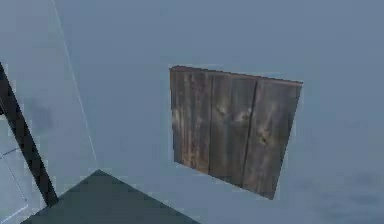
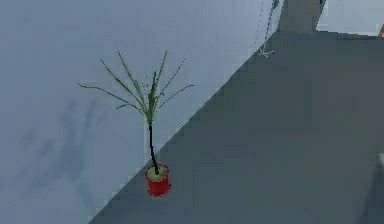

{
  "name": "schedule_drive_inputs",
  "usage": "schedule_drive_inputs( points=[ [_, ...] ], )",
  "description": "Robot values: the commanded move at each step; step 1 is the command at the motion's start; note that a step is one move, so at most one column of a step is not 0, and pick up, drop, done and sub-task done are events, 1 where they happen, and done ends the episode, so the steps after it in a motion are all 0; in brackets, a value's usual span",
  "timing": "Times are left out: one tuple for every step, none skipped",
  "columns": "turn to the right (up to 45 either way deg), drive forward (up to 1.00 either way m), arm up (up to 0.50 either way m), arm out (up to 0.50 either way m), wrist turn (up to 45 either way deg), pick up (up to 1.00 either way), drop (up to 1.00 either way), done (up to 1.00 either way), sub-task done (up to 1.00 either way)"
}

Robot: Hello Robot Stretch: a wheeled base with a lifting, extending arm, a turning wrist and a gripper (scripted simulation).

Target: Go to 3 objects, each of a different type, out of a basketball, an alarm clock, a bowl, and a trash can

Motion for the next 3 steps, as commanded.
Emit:
schedule_drive_inputs(
  points=[
    [45.0, 0.00, 0.00, 0.00, 0.0, 0.00, 0.00, 0.00, 0.00],
    [45.0, 0.00, 0.00, 0.00, 0.0, 0.00, 0.00, 0.00, 0.00],
    [42.0, 0.00, 0.00, 0.00, 0.0, 0.00, 0.00, 0.00, 0.00]
  ],
)
